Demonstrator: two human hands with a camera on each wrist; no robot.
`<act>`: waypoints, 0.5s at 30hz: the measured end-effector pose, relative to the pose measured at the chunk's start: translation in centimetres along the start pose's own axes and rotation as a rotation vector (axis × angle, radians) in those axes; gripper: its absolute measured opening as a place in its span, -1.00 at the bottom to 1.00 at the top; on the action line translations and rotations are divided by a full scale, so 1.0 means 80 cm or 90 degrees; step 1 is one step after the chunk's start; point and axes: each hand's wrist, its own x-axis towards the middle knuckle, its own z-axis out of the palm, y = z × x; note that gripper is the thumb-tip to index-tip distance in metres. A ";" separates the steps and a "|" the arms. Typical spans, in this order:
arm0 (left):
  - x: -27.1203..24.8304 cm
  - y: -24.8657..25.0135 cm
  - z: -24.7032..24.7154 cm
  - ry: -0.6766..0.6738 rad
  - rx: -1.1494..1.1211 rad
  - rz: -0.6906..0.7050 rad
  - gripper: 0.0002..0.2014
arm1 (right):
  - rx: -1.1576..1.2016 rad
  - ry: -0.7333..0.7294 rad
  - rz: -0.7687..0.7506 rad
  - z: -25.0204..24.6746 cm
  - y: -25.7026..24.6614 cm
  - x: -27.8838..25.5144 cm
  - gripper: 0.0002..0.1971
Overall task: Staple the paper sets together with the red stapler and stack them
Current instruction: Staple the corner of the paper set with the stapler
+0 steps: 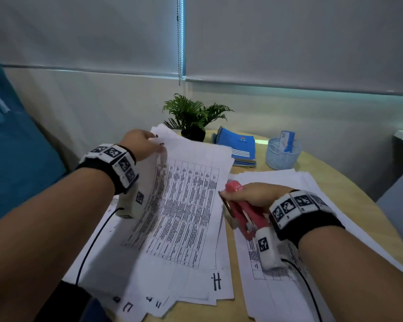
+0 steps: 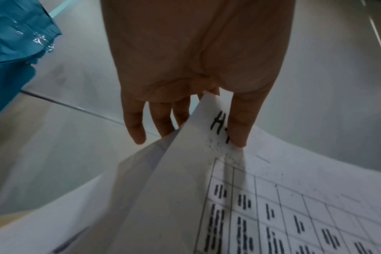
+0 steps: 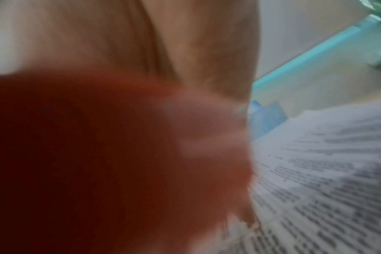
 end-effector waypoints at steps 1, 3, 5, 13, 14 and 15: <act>-0.004 0.005 -0.008 0.022 -0.055 0.017 -0.52 | 0.061 -0.004 -0.039 0.000 0.004 -0.005 -0.29; -0.014 0.019 -0.022 0.040 -0.165 0.055 -0.62 | 0.149 0.008 -0.136 0.007 0.006 -0.017 -0.36; -0.026 0.034 -0.033 0.039 -0.258 0.092 -0.77 | 0.200 0.036 -0.227 0.017 0.004 -0.030 -0.50; -0.058 0.080 -0.042 0.033 -0.317 0.158 -0.92 | 0.254 0.201 -0.323 0.007 0.001 -0.076 -0.65; -0.060 0.083 -0.040 0.034 -0.306 0.158 -0.89 | 0.256 0.202 -0.316 0.001 0.001 -0.086 -0.64; -0.063 0.088 -0.038 0.031 -0.294 0.165 -0.86 | 0.255 0.208 -0.306 -0.007 0.001 -0.094 -0.63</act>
